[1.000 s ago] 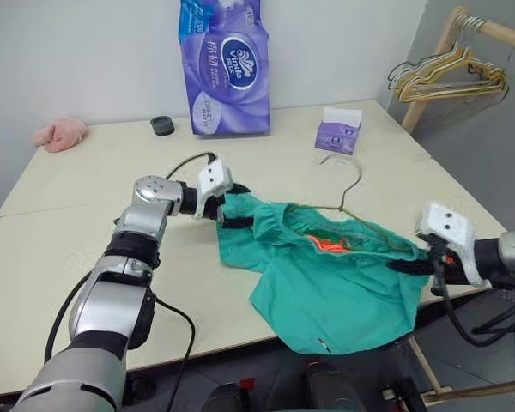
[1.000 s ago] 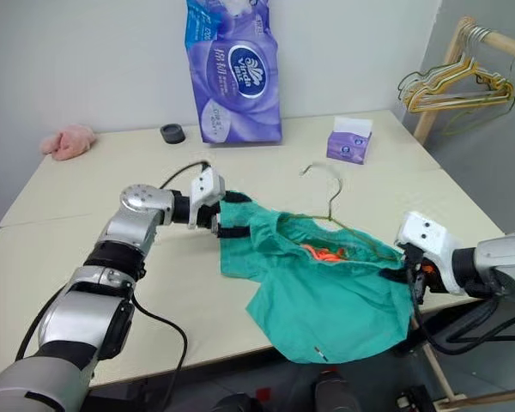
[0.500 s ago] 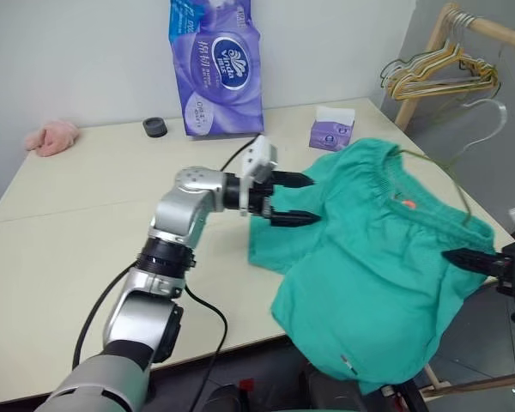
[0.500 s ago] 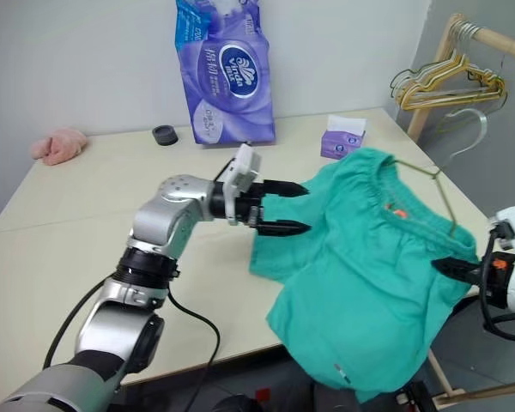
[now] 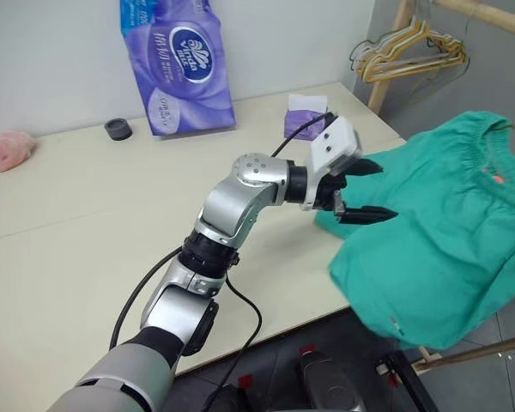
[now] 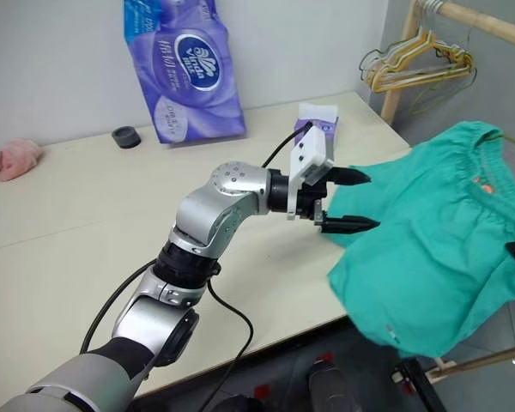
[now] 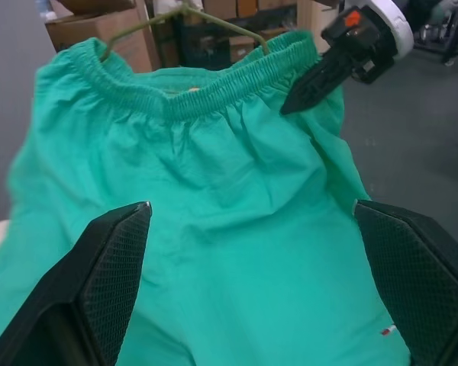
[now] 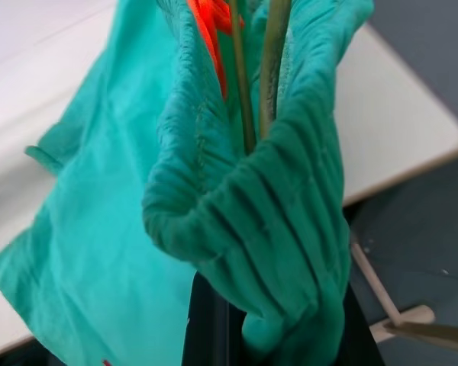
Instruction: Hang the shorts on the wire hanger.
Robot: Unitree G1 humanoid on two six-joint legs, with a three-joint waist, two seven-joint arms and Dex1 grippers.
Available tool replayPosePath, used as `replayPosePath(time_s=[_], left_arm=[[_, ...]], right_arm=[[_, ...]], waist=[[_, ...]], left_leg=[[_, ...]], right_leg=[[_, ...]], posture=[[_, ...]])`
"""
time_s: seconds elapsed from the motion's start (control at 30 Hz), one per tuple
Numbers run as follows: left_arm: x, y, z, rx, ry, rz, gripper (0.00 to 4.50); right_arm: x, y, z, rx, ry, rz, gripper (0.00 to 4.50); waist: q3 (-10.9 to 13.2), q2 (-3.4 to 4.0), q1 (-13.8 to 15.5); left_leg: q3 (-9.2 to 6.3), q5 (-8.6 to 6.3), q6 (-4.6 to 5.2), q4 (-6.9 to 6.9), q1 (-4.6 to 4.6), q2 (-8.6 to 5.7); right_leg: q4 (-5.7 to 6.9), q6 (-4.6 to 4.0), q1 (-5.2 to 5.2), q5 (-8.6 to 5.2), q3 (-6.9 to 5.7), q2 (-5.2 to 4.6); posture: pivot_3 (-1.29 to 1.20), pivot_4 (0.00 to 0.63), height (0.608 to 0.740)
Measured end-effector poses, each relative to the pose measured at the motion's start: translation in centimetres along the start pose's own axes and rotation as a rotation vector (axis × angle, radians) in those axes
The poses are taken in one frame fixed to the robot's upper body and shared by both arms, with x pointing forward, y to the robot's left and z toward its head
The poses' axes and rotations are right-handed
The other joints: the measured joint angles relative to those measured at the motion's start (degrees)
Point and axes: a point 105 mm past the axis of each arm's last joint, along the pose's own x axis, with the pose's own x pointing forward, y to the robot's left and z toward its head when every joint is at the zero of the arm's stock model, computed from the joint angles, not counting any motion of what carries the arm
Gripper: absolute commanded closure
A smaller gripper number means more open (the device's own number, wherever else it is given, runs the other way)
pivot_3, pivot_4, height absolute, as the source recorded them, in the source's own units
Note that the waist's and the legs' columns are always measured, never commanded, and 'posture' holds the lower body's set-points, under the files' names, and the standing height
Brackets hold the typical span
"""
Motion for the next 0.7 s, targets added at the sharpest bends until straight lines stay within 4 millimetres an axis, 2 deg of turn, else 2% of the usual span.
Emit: replayPosePath(time_s=[0.07,0.2,0.4,0.53,0.7], left_arm=[[0.9,-0.2,0.8,0.056,-0.025,0.010,0.01],[1.7,-0.1,1.2,0.133,-0.046,0.058,0.01],[3.5,-0.1,2.8,0.107,-0.148,0.134,0.01],[3.5,0.6,4.5,0.077,-0.233,0.195,0.01],[3.4,1.0,4.8,0.056,-0.257,0.215,0.01]], right_arm=[[-0.1,0.1,1.2,-0.009,-0.047,-0.047,4.50],[0.2,-0.3,2.3,-0.002,-0.065,-0.131,4.50],[1.1,-1.5,4.2,0.077,-0.073,-0.234,4.50],[1.9,-2.3,5.1,0.136,-0.057,-0.279,4.50],[2.6,-2.9,5.6,0.155,-0.033,-0.311,4.50]], waist=[[0.3,0.28,-1.0],[0.8,0.28,-2.3],[1.8,0.19,-2.6],[2.4,0.22,-2.6],[2.7,0.27,-2.5]], left_leg=[[0.12,-0.07,0.13,-0.02,-0.07,0.00],[0.38,-0.17,0.29,-0.03,0.02,0.05],[1.13,-0.28,0.48,-0.02,0.09,0.01],[1.34,-0.28,0.48,-0.02,0.16,-0.01],[1.36,-0.28,0.48,-0.04,0.19,0.01]], right_leg=[[-0.17,0.09,0.00,0.01,0.12,0.01],[-0.23,0.21,-0.01,0.01,0.68,0.09],[-0.43,0.65,-0.09,0.13,1.18,0.09],[-0.46,0.77,-0.10,0.19,1.38,0.07],[-0.45,0.80,-0.12,0.19,1.42,0.10]], posture=[[-0.50,0.198,0.740],[-0.49,0.214,0.740],[-0.46,0.226,0.740],[-0.46,0.227,0.740],[-0.43,0.224,0.740]])
